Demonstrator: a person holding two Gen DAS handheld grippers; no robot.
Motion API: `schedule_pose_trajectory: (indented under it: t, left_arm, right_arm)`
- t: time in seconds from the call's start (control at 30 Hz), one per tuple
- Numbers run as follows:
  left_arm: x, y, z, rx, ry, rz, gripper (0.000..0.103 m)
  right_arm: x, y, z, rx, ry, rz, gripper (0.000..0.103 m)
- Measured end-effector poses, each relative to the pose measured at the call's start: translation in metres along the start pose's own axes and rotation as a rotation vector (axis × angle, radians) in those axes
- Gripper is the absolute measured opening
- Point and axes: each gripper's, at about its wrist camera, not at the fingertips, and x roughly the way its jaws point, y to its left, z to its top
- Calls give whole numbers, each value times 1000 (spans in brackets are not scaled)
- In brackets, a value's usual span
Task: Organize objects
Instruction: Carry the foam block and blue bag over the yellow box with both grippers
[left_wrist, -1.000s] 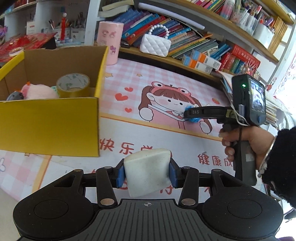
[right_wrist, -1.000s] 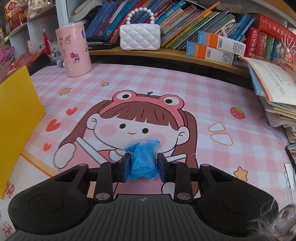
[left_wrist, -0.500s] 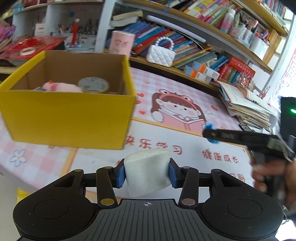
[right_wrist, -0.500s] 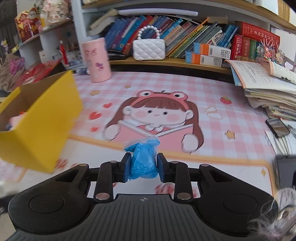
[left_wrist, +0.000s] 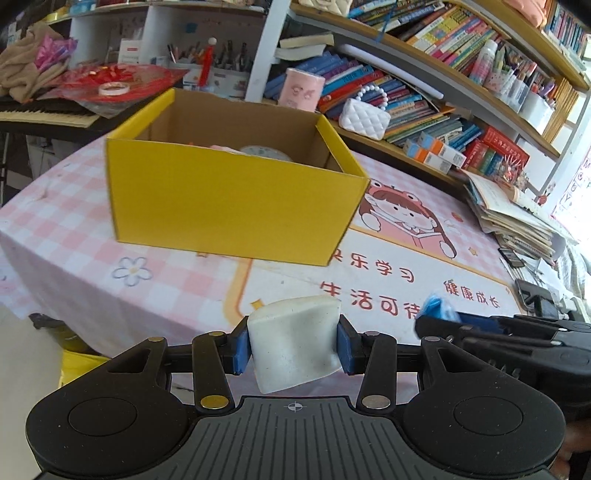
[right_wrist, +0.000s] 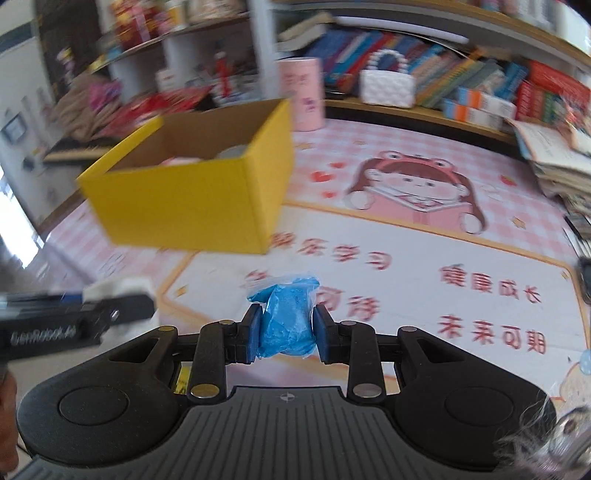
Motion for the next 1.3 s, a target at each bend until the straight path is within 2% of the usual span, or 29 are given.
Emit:
schedule_pose_trajectory:
  t: [0.67, 0.97, 1.3]
  left_arm:
    - [-69, 69, -18, -8, -71, 25, 43]
    - [-82, 87, -18, 21, -88, 0, 43]
    - [-80, 93, -12, 13, -90, -27, 42]
  right_arm:
    - [-19, 101, -21, -65, -20, 52, 28]
    - [-23, 123, -26, -40, -29, 25, 28]
    - [-20, 126, -24, -39, -14, -5, 28]
